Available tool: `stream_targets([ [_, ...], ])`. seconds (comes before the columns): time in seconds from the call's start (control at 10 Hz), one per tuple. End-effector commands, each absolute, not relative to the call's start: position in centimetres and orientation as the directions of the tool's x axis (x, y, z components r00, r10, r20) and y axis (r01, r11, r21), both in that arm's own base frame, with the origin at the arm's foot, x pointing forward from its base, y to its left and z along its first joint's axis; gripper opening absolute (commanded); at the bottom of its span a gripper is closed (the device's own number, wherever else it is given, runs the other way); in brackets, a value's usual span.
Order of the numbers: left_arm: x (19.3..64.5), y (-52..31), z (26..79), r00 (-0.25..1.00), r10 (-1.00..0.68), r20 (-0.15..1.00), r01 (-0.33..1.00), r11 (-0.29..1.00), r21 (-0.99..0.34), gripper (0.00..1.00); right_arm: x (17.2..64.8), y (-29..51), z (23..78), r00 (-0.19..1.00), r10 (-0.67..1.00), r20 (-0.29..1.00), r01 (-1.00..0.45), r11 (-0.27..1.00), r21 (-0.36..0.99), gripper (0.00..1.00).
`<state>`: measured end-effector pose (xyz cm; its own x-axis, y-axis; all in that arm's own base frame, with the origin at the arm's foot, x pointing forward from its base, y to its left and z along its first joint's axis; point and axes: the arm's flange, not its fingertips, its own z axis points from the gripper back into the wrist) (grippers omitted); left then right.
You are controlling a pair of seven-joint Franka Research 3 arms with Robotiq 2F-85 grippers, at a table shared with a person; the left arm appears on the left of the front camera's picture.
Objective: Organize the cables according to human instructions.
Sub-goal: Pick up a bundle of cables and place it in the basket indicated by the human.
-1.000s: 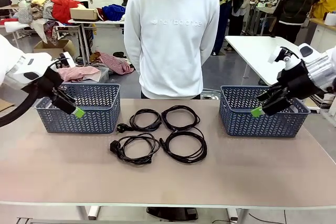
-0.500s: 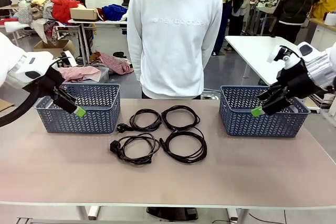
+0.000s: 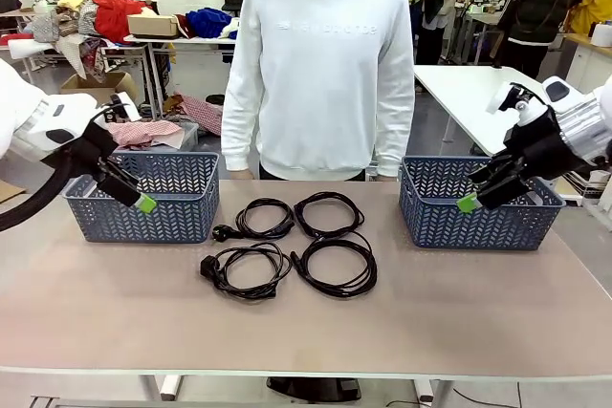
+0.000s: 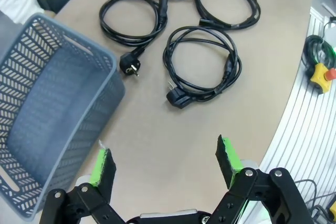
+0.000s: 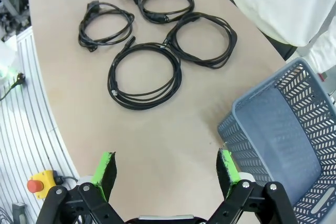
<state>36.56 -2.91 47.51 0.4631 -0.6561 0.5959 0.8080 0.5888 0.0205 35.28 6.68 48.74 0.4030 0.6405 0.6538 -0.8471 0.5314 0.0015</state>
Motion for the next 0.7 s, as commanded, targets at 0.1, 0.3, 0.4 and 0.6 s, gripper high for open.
stream_targets([
  [0.1, 36.86, -2.69, 47.27, 0.45, -0.656, 0.606, 0.818, 0.576, 0.017, 1.0, 35.6, 6.49, 48.54, 0.38, 0.644, 0.663, -0.861, 0.509, -0.001, 1.0],
  [0.3, 36.86, -2.69, 47.27, 0.45, -0.656, 0.606, 0.818, 0.576, 0.017, 1.0, 35.6, 6.49, 48.54, 0.38, 0.644, 0.663, -0.861, 0.509, -0.001, 1.0],
  [0.4, 36.86, -2.69, 47.27, 0.45, -0.656, 0.606, 0.818, 0.576, 0.017, 1.0, 35.6, 6.49, 48.54, 0.38, 0.644, 0.663, -0.861, 0.509, -0.001, 1.0],
  [0.6, 36.86, -2.69, 47.27, 0.45, -0.656, 0.606, 0.818, 0.576, 0.017, 1.0, 35.6, 6.49, 48.54, 0.38, 0.644, 0.663, -0.861, 0.509, -0.001, 1.0],
])
